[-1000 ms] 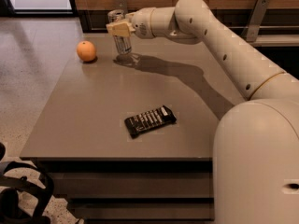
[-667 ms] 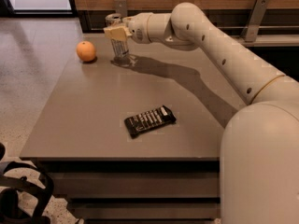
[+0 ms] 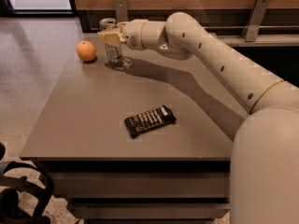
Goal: Move redbull can near orange
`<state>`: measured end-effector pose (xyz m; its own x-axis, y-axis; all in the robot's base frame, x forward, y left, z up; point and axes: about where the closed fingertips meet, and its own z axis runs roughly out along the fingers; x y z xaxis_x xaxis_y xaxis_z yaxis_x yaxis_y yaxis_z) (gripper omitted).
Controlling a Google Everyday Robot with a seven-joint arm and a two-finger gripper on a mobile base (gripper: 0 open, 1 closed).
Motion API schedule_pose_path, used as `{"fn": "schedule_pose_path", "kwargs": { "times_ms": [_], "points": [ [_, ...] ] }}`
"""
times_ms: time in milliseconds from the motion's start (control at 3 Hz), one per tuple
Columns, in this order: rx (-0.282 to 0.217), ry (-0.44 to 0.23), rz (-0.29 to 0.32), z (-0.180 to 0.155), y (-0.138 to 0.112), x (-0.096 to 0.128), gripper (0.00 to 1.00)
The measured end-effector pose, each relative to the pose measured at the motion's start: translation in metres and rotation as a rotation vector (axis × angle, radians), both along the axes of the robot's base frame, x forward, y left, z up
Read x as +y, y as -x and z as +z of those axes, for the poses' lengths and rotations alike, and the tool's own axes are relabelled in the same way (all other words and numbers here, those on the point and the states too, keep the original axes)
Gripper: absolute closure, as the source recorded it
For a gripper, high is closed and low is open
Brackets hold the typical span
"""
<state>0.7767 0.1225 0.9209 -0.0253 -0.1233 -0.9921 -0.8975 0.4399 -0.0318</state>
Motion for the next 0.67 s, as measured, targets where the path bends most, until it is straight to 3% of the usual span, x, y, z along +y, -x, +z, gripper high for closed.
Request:
{"fn": "schedule_pose_path", "kwargs": {
  "times_ms": [667],
  "points": [
    [0.031,-0.025,0.023,-0.0100,0.0109,0.0212,1.00]
  ]
}}
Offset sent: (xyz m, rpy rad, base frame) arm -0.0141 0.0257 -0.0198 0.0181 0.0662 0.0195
